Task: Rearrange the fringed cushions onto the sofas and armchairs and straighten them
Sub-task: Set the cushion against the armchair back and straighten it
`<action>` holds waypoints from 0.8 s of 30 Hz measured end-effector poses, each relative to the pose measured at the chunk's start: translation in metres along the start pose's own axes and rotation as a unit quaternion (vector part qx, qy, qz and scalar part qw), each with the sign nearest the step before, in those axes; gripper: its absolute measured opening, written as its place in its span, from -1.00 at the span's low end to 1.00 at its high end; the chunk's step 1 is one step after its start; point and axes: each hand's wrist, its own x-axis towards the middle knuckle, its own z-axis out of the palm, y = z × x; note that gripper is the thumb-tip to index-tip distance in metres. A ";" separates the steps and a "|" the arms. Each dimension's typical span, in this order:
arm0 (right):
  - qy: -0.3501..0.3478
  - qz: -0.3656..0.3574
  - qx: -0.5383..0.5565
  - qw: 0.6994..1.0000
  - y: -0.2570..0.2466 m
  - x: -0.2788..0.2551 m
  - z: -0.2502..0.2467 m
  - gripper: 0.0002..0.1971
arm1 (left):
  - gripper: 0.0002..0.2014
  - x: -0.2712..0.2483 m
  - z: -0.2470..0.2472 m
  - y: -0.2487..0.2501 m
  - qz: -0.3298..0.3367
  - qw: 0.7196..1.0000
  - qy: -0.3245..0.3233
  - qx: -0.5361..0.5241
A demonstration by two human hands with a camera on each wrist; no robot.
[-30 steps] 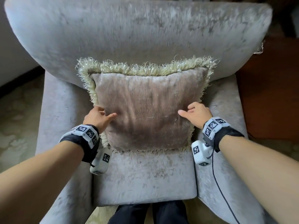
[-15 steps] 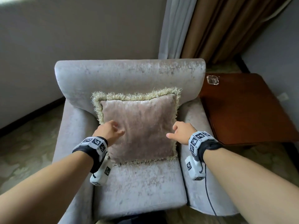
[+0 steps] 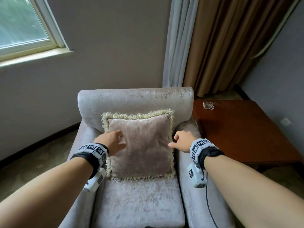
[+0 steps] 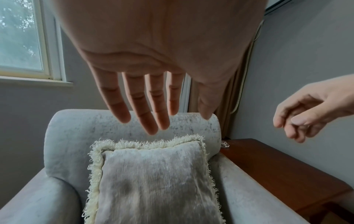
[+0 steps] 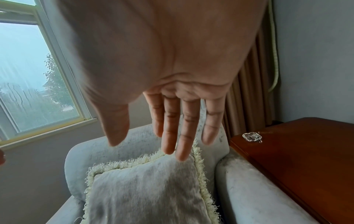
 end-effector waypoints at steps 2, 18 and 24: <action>0.004 -0.005 -0.002 1.000 0.004 -0.006 -0.006 -0.44 | -0.54 -0.004 -0.004 0.007 0.006 1.000 0.005 0.005; 0.014 0.005 0.016 1.000 -0.014 0.025 -0.019 -0.48 | -0.52 0.041 -0.010 -0.004 0.024 1.000 -0.002 0.001; 0.002 0.022 0.012 1.000 -0.043 0.066 -0.010 -0.48 | -0.46 0.089 -0.006 -0.039 0.014 0.999 -0.029 -0.009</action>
